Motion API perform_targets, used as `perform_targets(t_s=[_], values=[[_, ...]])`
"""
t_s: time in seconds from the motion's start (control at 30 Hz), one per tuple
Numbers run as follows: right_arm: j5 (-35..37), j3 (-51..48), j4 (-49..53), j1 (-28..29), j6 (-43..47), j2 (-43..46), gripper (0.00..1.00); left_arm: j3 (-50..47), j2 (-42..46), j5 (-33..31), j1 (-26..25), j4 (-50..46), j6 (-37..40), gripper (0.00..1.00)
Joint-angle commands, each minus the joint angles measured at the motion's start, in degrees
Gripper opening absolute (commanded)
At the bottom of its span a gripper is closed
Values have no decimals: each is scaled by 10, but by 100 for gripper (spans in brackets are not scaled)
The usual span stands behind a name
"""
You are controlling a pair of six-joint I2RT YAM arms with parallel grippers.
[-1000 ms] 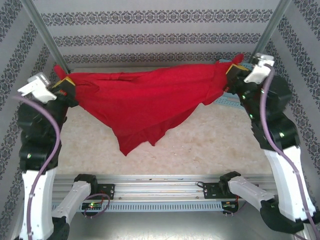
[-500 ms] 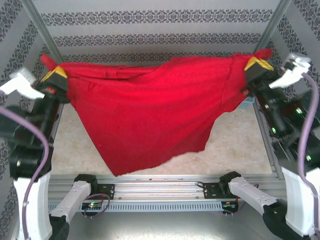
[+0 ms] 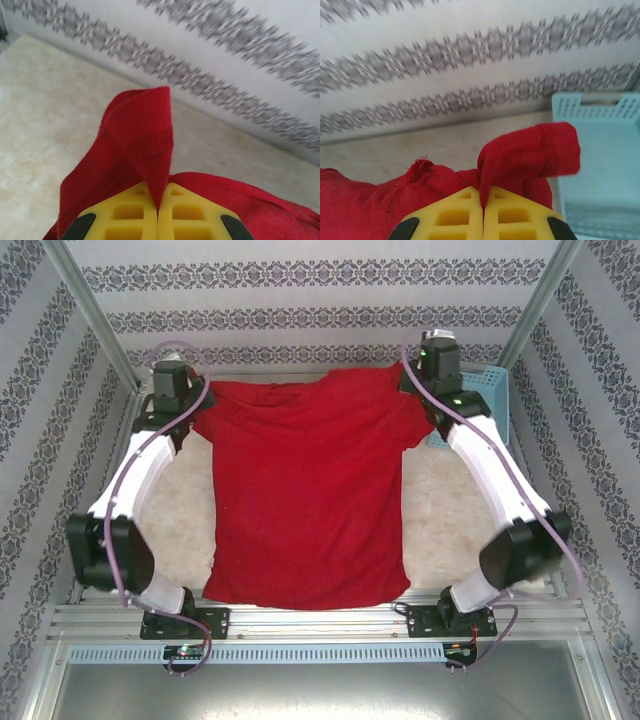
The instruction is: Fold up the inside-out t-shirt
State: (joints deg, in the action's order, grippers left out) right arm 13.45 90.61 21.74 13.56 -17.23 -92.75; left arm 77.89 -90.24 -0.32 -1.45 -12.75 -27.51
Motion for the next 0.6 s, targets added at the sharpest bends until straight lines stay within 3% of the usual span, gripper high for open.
perform_targets(t_s=[0.0,0.23,0.3,0.37,0.47,0.57], values=[[4,41,-28,-9,-21,-89,0,21,-65,-35,-2,66,21,0],[-9,204,17,-25,-48,-286,2,95,-222,-36,-1,97,37,5],[-9,255,40,-29,-52,-328,19,129,-258,-37,-1,89,40,12],[-9,334,89,-35,-54,-372,34,184,-294,-39,3,51,42,30],[-13,427,171,-41,-49,-401,53,303,-337,-47,10,-72,45,47],[-15,415,194,-38,-38,-365,65,375,-341,-61,13,-188,42,61]])
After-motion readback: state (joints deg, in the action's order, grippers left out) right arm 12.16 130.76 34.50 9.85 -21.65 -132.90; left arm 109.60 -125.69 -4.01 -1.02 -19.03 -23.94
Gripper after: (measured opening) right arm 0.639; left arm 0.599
